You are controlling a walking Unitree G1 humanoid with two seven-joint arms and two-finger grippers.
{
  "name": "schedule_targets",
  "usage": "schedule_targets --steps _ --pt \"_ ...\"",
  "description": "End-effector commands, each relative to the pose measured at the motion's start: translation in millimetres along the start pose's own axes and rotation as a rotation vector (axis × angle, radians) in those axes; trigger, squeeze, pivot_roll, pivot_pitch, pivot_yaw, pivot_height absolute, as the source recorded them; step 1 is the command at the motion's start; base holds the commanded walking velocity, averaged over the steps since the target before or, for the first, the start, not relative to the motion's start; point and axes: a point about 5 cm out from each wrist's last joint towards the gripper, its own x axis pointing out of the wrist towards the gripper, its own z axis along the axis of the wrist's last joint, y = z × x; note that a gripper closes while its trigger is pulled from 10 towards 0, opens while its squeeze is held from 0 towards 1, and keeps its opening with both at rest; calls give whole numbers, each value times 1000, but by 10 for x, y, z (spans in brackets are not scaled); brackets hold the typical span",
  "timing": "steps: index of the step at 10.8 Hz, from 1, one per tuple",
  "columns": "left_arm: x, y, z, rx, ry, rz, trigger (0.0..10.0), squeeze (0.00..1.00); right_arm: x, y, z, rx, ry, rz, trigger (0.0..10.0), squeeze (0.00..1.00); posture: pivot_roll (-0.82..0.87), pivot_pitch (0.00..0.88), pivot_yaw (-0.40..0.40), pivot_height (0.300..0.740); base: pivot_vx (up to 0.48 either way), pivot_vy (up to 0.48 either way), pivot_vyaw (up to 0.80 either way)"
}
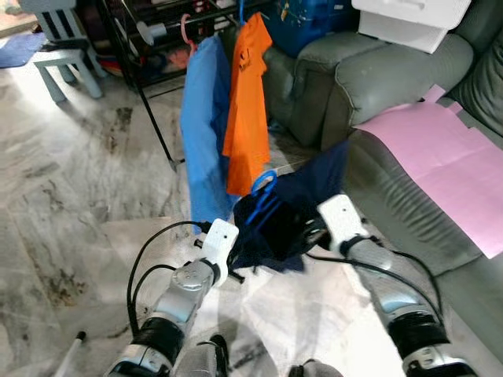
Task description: Hang hanger
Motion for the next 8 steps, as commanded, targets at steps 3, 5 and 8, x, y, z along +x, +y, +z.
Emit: schedule_targets --steps 3,5,8 --pt "-9 266 176 36 -96 143 10000 0 -114 103 -252 10 130 109 10000 0 -110 110 50 740 0 0 0" --pt "2 358 216 -33 -95 172 10000 0 -167 73 -305 -99 143 96 10000 0 -113 110 50 740 0 0 0" --pt "36 342 241 -5 -96 151 10000 0 -178 78 -200 -183 66 132 10000 1000 -121 105 56 740 0 0 0"
